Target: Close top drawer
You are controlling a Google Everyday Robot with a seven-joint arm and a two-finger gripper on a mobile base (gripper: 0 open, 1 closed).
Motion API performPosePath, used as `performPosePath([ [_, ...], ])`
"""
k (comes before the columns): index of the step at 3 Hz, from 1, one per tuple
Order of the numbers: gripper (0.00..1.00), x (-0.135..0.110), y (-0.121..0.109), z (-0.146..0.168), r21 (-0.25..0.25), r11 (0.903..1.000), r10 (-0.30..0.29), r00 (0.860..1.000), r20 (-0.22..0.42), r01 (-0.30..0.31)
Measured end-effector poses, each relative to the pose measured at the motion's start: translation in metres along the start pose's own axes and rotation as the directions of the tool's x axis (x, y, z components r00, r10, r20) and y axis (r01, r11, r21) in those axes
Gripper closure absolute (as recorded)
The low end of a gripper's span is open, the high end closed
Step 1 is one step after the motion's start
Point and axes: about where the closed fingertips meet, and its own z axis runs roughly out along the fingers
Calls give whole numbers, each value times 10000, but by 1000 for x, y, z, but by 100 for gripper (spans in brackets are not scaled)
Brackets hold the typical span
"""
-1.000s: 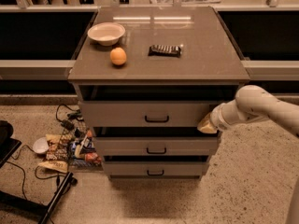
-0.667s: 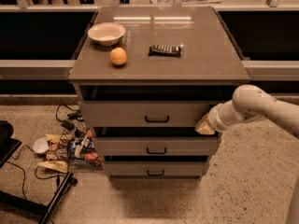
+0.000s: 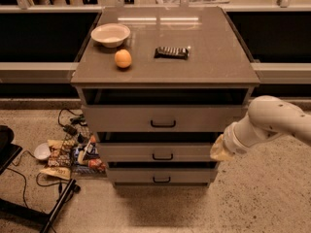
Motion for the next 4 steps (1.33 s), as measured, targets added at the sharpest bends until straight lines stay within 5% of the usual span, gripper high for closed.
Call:
performPosePath([
  [1, 100, 18, 40, -51, -5, 9993, -368, 9905, -1328, 371],
  [2, 100, 34, 36, -121, 701, 9966, -198, 9549, -2962, 424],
  [3, 100, 51, 11, -194, 2359, 9717, 854, 9153, -3935, 108],
  [4, 100, 68, -4, -244, 3927, 9187, 1972, 9114, -3612, -431],
])
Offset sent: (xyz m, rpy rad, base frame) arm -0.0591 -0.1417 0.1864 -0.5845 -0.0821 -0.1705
